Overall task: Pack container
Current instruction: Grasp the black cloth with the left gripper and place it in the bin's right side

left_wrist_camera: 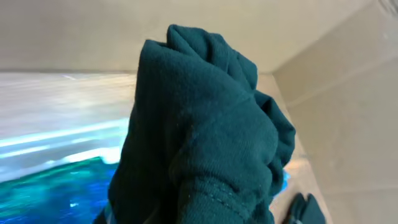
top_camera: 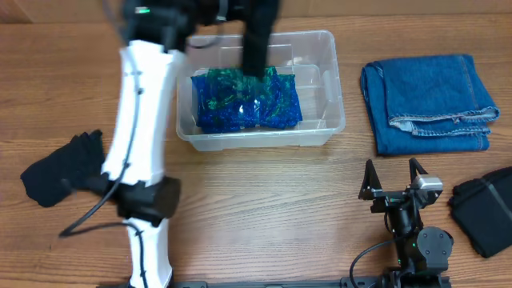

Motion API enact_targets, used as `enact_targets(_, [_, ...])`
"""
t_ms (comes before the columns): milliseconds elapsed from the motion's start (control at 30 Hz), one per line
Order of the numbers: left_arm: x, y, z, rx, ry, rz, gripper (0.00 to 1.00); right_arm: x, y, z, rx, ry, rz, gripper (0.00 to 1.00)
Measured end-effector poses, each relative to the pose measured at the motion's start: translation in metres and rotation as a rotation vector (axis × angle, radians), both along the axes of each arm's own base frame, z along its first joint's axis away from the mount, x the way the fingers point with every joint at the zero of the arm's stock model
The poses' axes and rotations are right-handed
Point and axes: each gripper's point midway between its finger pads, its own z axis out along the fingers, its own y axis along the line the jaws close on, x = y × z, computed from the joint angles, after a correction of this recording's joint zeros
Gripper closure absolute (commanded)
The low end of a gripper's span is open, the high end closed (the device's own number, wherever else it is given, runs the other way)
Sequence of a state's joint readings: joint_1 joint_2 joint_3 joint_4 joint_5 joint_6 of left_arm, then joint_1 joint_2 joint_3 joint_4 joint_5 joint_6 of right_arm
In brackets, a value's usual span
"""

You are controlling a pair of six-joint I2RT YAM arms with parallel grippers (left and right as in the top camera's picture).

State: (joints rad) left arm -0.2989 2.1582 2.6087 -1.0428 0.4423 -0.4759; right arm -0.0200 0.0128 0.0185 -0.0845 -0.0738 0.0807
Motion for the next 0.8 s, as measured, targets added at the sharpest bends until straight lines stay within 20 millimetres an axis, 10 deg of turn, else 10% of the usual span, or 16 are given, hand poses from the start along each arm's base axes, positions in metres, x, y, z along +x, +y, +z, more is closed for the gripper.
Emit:
enact_targets(167, [0.012, -0.079, -0.106, -0.057, 0.289, -0.001, 0.96, 0.0, 0.0, 0.0, 0.0, 0.0, 0.0, 0.0])
enact_targets(400, [0.017, -0.096, -0.164, -0.106, 0.498, 0.113, 0.96, 0.0, 0.0, 0.0, 0.0, 0.0, 0.0, 0.0])
enact_targets(433, [0.016, -0.101, -0.176, -0.107, 0.531, 0.126, 0.87, 0.0, 0.0, 0.0, 0.0, 0.0, 0.0, 0.0])
enact_targets(500, [0.014, -0.107, -0.189, -0.113, 0.575, 0.144, 0.27, 0.0, 0.0, 0.0, 0.0, -0.001, 0.0, 0.0])
enact_targets(567, [0.012, -0.111, -0.199, -0.112, 0.602, 0.154, 0.1, 0.0, 0.0, 0.0, 0.0, 0.0, 0.0, 0.0])
enact_targets(800, [0.016, -0.132, -0.174, -0.231, 0.563, 0.033, 0.0, 0.0, 0.0, 0.0, 0.0, 0.0, 0.0, 0.0])
